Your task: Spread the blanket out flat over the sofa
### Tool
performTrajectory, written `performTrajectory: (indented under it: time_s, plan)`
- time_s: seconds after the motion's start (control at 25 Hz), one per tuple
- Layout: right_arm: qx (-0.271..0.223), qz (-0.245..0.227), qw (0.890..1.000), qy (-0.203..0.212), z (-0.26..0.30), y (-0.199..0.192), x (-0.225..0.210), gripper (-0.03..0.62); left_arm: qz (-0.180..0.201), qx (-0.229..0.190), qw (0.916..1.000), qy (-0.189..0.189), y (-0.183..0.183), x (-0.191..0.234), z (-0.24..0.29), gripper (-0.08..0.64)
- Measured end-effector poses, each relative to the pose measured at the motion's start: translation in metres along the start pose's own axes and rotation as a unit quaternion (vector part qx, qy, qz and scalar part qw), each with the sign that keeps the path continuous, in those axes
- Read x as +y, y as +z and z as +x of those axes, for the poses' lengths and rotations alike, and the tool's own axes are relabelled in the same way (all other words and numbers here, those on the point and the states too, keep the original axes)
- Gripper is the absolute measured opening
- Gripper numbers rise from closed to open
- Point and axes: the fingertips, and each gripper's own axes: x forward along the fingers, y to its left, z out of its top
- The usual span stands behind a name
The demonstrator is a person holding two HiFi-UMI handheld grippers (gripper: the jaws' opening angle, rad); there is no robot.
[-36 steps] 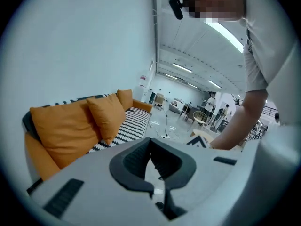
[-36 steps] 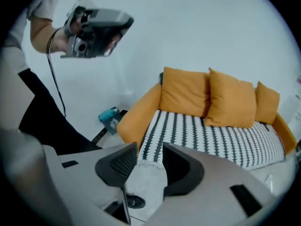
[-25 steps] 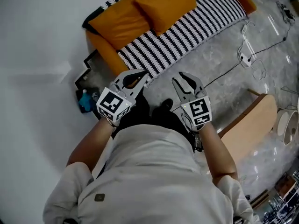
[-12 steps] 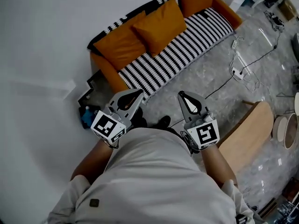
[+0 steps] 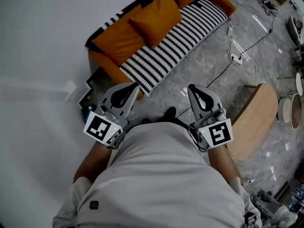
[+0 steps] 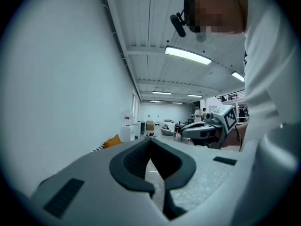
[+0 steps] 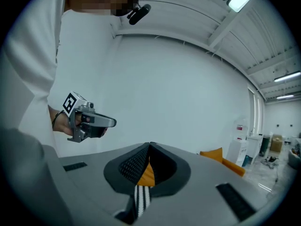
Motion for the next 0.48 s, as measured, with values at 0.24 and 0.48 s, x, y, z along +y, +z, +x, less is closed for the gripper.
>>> performTrajectory:
  time_s: [0.24,0.48]
  plan:
    - [-0.023,-0.003,0.999,-0.023,-0.008,0.018,0.045,0.028,0.008,-0.019,0.9997,0.008,0.009,0.003,-0.048,0.010]
    - [-0.022,-0.005,0.999,-0.031,-0.016,0.020,0.081,0.027,0.014,-0.024,0.9996,0.002,0.007,-0.001,-0.081,0.009]
